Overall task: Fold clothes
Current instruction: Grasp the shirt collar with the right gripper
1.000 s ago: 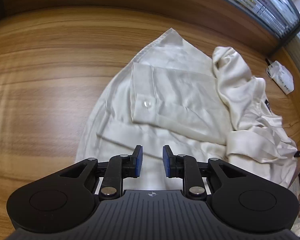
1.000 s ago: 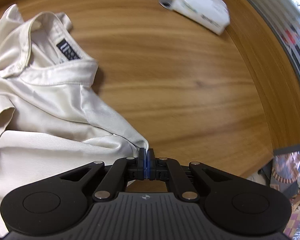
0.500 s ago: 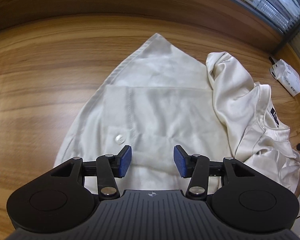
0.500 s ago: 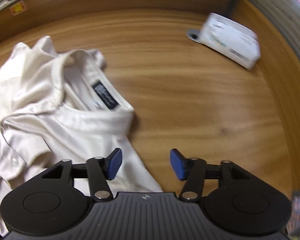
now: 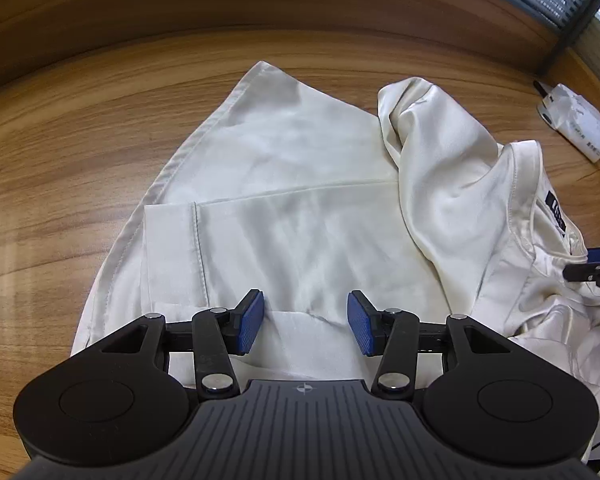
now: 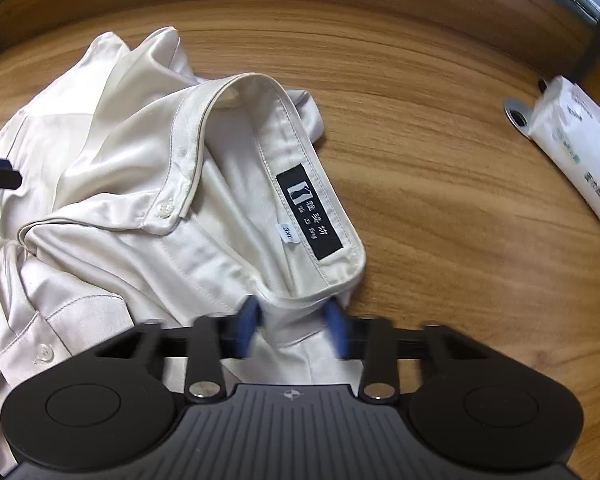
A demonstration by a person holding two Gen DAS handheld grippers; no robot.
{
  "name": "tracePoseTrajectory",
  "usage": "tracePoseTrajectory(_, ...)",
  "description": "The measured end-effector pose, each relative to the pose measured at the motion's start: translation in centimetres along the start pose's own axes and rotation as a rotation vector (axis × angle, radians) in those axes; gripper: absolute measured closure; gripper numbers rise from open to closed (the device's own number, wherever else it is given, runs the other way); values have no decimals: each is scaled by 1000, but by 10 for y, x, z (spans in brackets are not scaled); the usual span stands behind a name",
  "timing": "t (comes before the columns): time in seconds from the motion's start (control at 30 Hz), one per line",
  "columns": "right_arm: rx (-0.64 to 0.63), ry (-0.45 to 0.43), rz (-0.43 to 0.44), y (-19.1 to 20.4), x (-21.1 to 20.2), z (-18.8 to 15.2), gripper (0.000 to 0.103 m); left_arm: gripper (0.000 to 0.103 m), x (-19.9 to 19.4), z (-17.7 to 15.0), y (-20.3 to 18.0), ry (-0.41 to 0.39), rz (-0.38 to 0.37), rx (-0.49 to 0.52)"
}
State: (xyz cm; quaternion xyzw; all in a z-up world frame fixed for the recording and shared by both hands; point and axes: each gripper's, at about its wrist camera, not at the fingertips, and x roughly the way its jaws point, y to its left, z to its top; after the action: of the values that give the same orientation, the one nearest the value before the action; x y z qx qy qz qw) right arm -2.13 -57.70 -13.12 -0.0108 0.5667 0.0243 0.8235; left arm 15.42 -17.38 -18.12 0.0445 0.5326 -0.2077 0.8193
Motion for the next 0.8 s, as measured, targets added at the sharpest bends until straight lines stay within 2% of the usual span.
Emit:
tracePoseTrajectory(0.07, -2, -9, -7, -1, -1, 2, 87, 61, 1, 0, -9, 12, 65, 72)
tracePoseTrajectory(0.13, 2, -25, -31, -2, -4, 2, 89, 54, 4, 2, -17, 38, 128, 125)
tracePoseTrajectory(0.23, -4, -47, -73, -6, 0, 9, 91, 52, 6, 9, -9, 69, 149, 58)
tracePoseTrajectory(0.47, 17, -84, -158, -31, 0, 19, 92, 52, 5, 10, 1, 83, 177, 23)
tracePoseTrajectory(0.67, 63, -76, -233, -63, 1, 9, 92, 51, 0, 6, 16, 96, 229, -57)
tracePoseTrajectory(0.8, 109, -55, -278, -83, 0, -8, 92, 51, -6, -2, 29, 94, 295, -87)
